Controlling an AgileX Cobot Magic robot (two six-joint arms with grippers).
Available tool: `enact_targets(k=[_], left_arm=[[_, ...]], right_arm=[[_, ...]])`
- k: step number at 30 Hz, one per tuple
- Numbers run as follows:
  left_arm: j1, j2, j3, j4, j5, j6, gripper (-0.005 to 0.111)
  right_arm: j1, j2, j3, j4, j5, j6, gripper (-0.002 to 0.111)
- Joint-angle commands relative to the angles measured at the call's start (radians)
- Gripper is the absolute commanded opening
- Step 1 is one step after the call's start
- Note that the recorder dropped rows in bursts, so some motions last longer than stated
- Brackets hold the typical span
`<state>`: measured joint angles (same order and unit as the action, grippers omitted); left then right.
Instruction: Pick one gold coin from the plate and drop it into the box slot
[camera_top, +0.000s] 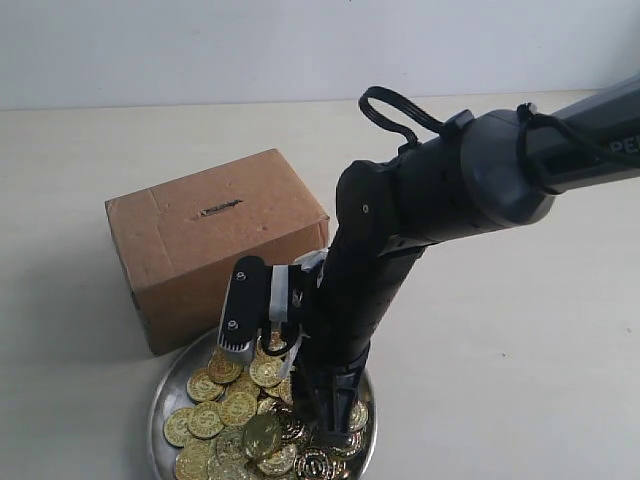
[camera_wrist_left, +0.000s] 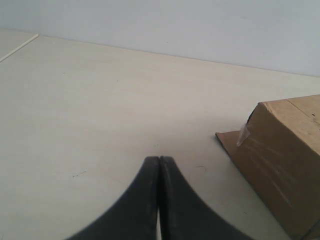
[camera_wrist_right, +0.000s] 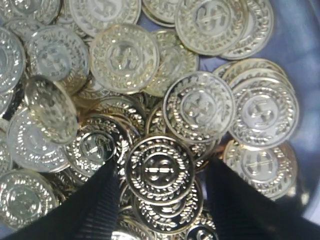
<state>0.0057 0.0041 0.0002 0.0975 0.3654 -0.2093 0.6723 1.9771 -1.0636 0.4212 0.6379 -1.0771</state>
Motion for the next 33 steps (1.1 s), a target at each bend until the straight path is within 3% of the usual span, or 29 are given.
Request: enact_targets(k=[1,17,24,27,33], left_arm=[[-0.006,-0.004,0.000,0.001,-0.009,-0.003,0.000],[-0.006,-0.004,0.000,0.001,-0.009,-0.003,0.000],[-0.006,-0.004,0.000,0.001,-0.009,-0.003,0.000],[-0.006,-0.004,0.000,0.001,-0.009,-0.003,0.000],[-0.006,-0.004,0.000,0.001,-0.009,-0.003,0.000]], right_arm=[[0.002,0.014,-0.003,-0.002,-0.001,0.003,0.050],[0.002,0.014,-0.003,-0.002,-0.001,0.003,0.034],[0.002,-0.038,-0.003,-0.009,0.005,0.001,0.015],[0.002,-0.076,-0.003,-0.009,0.021,0.003,0.014],[0.002,-0.218,-0.003,0.061,0.224,0.003,0.013]])
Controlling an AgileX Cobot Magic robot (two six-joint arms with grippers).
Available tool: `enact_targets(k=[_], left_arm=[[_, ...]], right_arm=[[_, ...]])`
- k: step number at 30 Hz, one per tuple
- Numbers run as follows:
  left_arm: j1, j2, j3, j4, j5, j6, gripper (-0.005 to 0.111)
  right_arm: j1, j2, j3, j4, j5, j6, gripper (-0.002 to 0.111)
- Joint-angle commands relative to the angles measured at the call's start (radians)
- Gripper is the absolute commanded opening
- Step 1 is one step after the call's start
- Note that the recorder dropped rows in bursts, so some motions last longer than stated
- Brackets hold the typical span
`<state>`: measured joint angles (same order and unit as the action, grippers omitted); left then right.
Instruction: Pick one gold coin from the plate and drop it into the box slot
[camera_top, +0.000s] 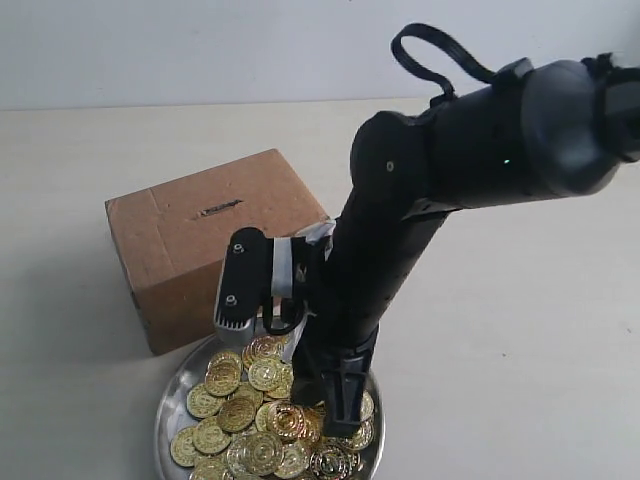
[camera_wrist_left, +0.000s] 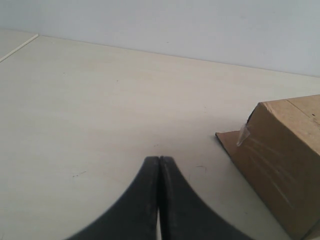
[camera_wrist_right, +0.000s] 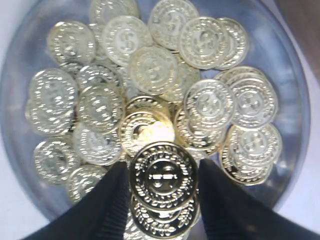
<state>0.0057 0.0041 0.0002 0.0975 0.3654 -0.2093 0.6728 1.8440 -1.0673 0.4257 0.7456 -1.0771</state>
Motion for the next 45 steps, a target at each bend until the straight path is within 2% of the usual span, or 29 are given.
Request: enact_targets(k=[1,6,14,17,19,22,26,29,31,33,34,35,36,37,38,41,43,45], left_arm=[[-0.006,-0.004,0.000,0.001,-0.009,-0.003,0.000],[-0.006,-0.004,0.000,0.001,-0.009,-0.003,0.000],[-0.006,-0.004,0.000,0.087,-0.014,0.060,0.000],[-0.006,-0.004,0.000,0.114,-0.104,0.083,0.000],[-0.007,-0.004,0.000,0.066,-0.186,0.029,0.000],[-0.006,-0.004,0.000,-0.015,-0.347,-0.135,0.000],[-0.007,-0.004,0.000,-0.015,-0.575,-0.286,0.000],[-0.007,-0.004,0.000,-0.010,-0.632,-0.578,0.000],[-0.007,-0.004,0.000,0.056,-0.631,-0.734,0.000],[-0.009,-0.004,0.000,0.207,-0.625,-0.962,0.000],[-0.011,0.009,0.000,0.497,-0.664,-1.261,0.000],[-0.011,0.022,0.000,0.624,-0.702,-1.374,0.000],[-0.011,0.067,0.000,0.885,-0.794,-1.589,0.000],[-0.008,0.115,0.000,1.015,-0.859,-1.704,0.000],[-0.005,0.140,0.000,1.068,-0.882,-1.753,0.000],[-0.005,0.193,0.000,1.073,-0.961,-1.786,0.000],[-0.005,0.206,0.000,1.001,-0.984,-1.786,0.000],[-0.005,0.206,0.000,0.921,-0.949,-1.782,0.000]], right_arm=[[0.001,-0.096,0.001,0.065,0.125,0.003,0.013],[0.001,-0.215,0.001,0.100,0.189,-0.001,0.013],[0.001,-0.255,0.001,0.202,0.235,-0.049,0.013],[0.001,-0.255,0.001,0.203,0.255,-0.049,0.013],[0.001,-0.255,0.001,0.203,0.263,-0.049,0.013],[0.001,-0.255,0.001,0.203,0.271,-0.049,0.013],[0.001,-0.255,0.001,0.203,0.271,-0.049,0.013],[0.001,-0.255,0.001,0.203,0.271,-0.049,0.013],[0.001,-0.255,0.001,0.203,0.271,-0.049,0.013],[0.001,-0.255,0.001,0.203,0.271,-0.049,0.013],[0.001,-0.255,0.001,0.198,0.271,-0.049,0.012],[0.001,-0.255,0.001,0.192,0.271,-0.049,0.011],[0.001,-0.255,0.001,0.189,0.271,-0.049,0.009],[0.001,-0.255,0.001,0.189,0.267,-0.071,0.007],[0.001,-0.255,0.001,0.189,0.261,-0.077,0.007],[0.001,-0.255,0.001,0.189,0.233,-0.080,0.006],[0.001,-0.255,0.001,0.189,0.212,-0.082,0.006],[0.001,-0.255,0.001,0.189,0.203,-0.082,0.006]])
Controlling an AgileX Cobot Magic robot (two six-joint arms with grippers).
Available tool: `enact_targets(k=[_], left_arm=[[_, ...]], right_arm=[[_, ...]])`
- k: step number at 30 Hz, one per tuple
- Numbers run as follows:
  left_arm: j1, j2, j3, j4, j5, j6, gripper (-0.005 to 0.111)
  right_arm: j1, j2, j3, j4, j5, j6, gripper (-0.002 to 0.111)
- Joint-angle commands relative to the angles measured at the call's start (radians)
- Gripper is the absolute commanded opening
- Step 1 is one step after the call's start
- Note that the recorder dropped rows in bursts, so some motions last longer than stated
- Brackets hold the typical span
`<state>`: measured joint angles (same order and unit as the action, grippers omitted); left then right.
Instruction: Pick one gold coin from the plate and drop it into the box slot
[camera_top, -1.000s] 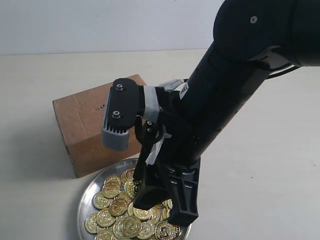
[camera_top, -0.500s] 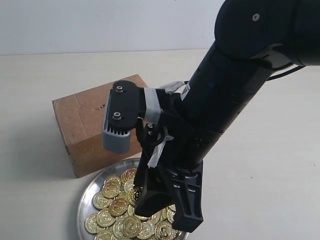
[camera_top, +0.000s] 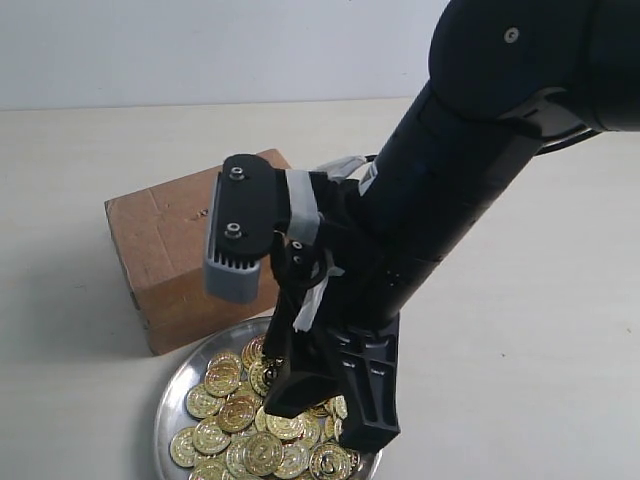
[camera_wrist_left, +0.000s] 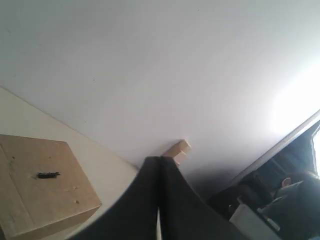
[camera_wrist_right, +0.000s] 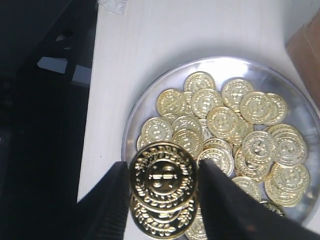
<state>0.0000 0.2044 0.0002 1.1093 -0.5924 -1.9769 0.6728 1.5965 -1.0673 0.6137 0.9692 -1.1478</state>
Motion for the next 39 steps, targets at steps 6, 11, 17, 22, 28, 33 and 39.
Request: enact_targets(k=[6,11,17,22,28,33,39], left_arm=[[0.001,0.006,0.000,0.146,-0.072,-0.149,0.000],[0.001,0.081,0.000,0.215,-0.151,-0.147,0.027],[0.001,0.195,0.000,0.232,-0.166,-0.147,0.060],[0.001,0.283,-0.012,0.271,-0.227,-0.147,0.050],[0.001,0.460,-0.067,0.257,-0.311,-0.147,0.051],[0.001,0.673,-0.146,0.321,-0.396,-0.147,0.051],[-0.011,0.946,-0.263,0.354,-0.480,-0.082,0.051]], right_arm=[[0.001,-0.008,0.001,0.003,-0.033,-0.039,0.006],[0.001,-0.008,0.001,-0.036,-0.033,-0.041,0.006],[0.001,-0.008,0.001,-0.048,-0.104,-0.039,0.006],[0.001,-0.008,0.001,-0.070,-0.112,-0.039,0.006],[0.001,-0.008,0.001,-0.094,-0.134,-0.039,0.006],[0.001,-0.008,0.001,-0.094,-0.181,-0.039,0.006],[0.001,-0.008,0.001,-0.094,-0.250,-0.037,0.006]])
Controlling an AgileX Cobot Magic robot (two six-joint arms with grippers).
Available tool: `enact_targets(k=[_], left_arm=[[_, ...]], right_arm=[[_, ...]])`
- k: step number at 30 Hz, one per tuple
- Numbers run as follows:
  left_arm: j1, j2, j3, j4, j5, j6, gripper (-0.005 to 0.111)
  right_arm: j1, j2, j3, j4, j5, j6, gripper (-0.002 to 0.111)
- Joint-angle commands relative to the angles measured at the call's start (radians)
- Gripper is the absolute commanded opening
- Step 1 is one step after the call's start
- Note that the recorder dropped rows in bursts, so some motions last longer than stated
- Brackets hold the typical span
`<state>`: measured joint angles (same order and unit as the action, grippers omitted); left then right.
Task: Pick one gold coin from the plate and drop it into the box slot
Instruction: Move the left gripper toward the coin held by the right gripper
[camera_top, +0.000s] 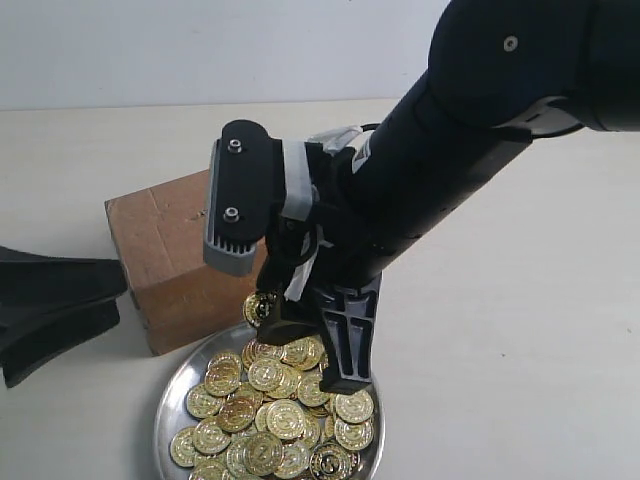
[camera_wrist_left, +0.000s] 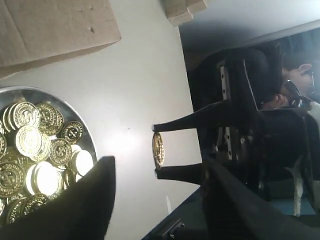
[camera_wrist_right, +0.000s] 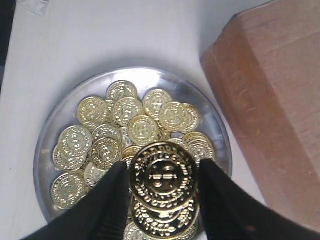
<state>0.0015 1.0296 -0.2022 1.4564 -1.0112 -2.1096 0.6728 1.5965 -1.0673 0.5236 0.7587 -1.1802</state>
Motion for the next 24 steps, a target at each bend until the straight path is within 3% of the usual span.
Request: enact_targets(k=[1,2,5,7,13,24], left_arm=[[-0.028,0.153,-0.079,0.009,-0.063,0.056,0.051],[-0.039,0.172,-0.090,0.016,-0.058,0.070,0.051],[-0.182,0.316,-0.188,0.066,0.026,0.072,0.051],[-0.224,0.359,-0.222,0.066,0.047,0.072,0.051],[-0.235,0.408,-0.265,0.038,0.071,0.097,0.051],[-0.372,0.412,-0.329,-0.005,0.176,0.145,0.051]], right_arm=[[0.001,-0.008,0.001,-0.004,-0.043,-0.005,0.006],[0.001,-0.008,0.001,-0.004,-0.048,-0.005,0.006],[0.001,-0.008,0.001,-0.004,-0.059,0.002,0.006],[0.001,-0.008,0.001,-0.004,-0.059,0.002,0.006],[0.001,-0.008,0.001,0.000,-0.052,0.003,0.006],[0.001,-0.008,0.001,0.022,-0.071,0.005,0.006]])
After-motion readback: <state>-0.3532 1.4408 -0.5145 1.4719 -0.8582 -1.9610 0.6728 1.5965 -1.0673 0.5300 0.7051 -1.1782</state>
